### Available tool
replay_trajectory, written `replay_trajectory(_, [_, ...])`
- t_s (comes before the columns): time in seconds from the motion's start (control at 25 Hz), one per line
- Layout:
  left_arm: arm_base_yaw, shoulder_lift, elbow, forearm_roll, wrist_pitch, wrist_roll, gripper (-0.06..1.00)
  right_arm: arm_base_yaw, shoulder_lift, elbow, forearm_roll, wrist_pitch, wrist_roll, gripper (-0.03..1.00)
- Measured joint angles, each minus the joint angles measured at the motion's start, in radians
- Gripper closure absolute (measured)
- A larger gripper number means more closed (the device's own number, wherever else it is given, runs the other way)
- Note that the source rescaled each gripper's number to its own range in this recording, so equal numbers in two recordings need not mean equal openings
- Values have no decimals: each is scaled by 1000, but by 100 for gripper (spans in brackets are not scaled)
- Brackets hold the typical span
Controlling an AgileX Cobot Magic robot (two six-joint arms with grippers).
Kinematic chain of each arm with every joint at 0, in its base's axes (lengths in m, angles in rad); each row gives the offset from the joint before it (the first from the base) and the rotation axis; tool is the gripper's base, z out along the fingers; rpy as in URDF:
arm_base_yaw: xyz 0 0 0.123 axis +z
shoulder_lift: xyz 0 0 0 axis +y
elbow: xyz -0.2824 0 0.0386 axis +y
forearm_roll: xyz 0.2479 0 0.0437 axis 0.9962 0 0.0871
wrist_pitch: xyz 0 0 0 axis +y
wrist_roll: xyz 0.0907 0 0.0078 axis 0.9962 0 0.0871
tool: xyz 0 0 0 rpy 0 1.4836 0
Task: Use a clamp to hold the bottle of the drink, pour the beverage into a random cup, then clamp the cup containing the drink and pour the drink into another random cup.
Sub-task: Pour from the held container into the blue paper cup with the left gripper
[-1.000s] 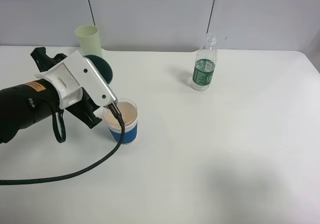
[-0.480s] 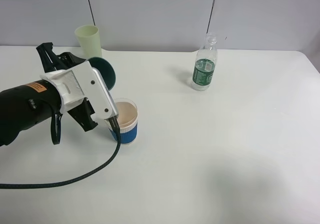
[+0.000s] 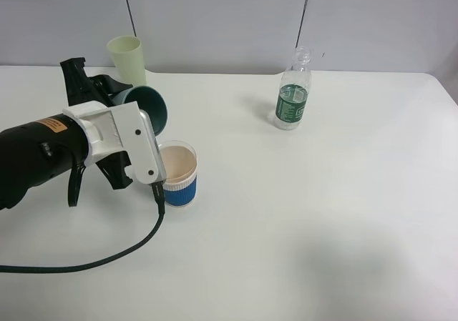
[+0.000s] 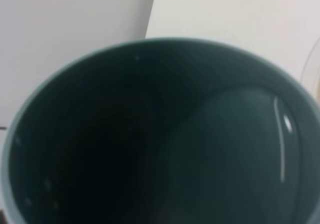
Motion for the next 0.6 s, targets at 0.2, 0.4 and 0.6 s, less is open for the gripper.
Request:
replay_trajectory(0.2, [0, 0, 0, 25, 0, 12, 93, 0, 0, 0, 0, 0, 0, 15])
replay_trajectory(0.4, [0, 0, 0, 26, 1, 56, 93, 0, 0, 0, 0, 0, 0, 15])
replay_trajectory(0.6, [0, 0, 0, 27, 0, 79, 93, 0, 0, 0, 0, 0, 0, 15])
